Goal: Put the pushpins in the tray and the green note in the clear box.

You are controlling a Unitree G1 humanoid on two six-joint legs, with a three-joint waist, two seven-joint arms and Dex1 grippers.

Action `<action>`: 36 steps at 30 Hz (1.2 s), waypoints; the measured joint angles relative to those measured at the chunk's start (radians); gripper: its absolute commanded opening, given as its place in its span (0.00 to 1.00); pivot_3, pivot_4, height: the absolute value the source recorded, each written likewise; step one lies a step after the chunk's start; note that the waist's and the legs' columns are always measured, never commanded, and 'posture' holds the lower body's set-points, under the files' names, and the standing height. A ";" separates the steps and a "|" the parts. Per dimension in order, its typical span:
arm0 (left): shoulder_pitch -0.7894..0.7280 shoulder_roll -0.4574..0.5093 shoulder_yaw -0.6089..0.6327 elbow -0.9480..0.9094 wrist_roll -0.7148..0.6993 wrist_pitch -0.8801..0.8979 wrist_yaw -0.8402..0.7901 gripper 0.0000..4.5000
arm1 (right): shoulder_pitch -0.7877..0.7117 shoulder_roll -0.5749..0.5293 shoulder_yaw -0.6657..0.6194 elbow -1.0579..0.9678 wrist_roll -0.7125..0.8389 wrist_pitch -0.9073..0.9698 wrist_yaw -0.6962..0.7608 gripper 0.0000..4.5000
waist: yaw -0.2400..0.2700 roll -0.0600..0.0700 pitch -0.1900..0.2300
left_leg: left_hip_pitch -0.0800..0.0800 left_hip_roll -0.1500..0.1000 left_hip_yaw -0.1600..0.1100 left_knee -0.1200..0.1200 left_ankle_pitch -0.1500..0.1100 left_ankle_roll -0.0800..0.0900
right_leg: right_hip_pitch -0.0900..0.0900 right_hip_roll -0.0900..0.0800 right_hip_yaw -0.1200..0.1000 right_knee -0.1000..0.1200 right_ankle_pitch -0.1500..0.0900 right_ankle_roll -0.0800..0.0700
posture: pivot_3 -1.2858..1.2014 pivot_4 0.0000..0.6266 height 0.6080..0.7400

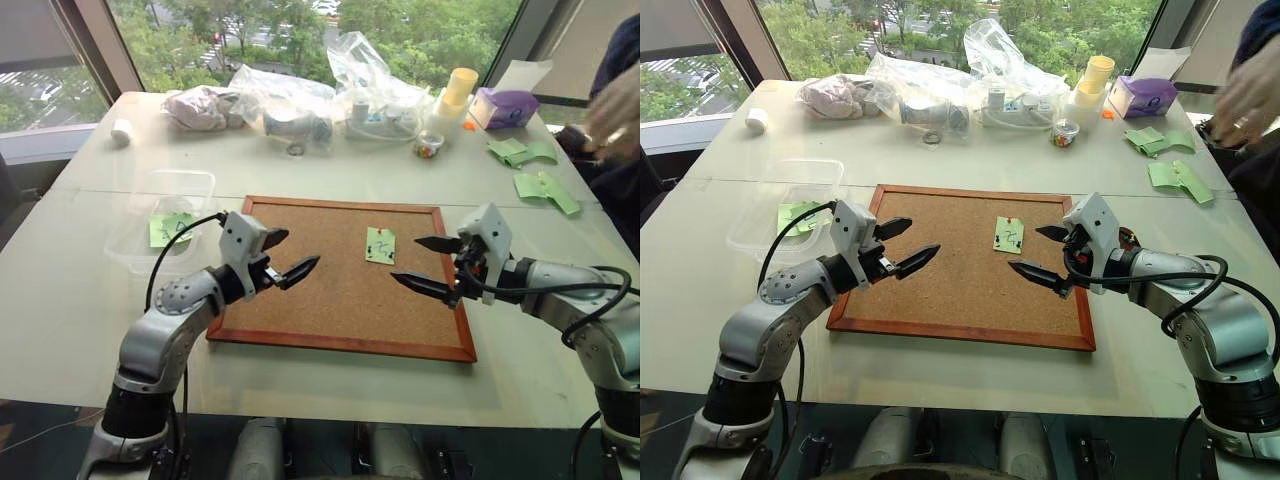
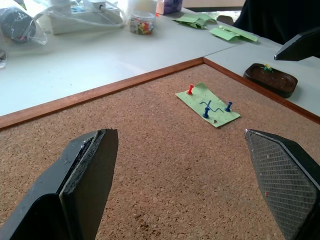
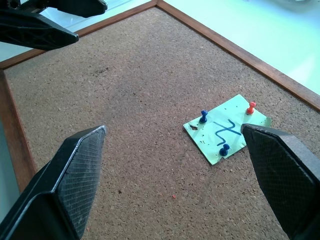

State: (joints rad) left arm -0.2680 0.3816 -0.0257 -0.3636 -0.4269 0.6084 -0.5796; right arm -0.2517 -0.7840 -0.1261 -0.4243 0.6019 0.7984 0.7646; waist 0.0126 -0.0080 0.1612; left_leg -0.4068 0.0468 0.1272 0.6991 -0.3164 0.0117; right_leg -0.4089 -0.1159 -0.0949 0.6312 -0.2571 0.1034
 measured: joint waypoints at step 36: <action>-0.074 0.010 -0.161 0.166 0.097 -0.154 -0.140 0.02 | -0.194 0.134 0.130 0.226 -0.147 -0.045 -0.085 1.00 | -0.002 0.000 0.000 | 0.000 -0.001 0.004 0.000 0.000 0.000 | 0.000 0.001 0.000 0.000 0.000 0.000 | 0.52 0.24 1.00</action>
State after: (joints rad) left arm -0.3424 0.3912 -0.1869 -0.1973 -0.3302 0.4544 -0.7194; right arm -0.4458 -0.6500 0.0036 -0.1983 0.4554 0.7531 0.6797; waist 0.0108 -0.0076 0.1610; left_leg -0.4067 0.0462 0.1308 0.6994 -0.3161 0.0114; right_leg -0.4093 -0.1153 -0.0949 0.6316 -0.2570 0.1036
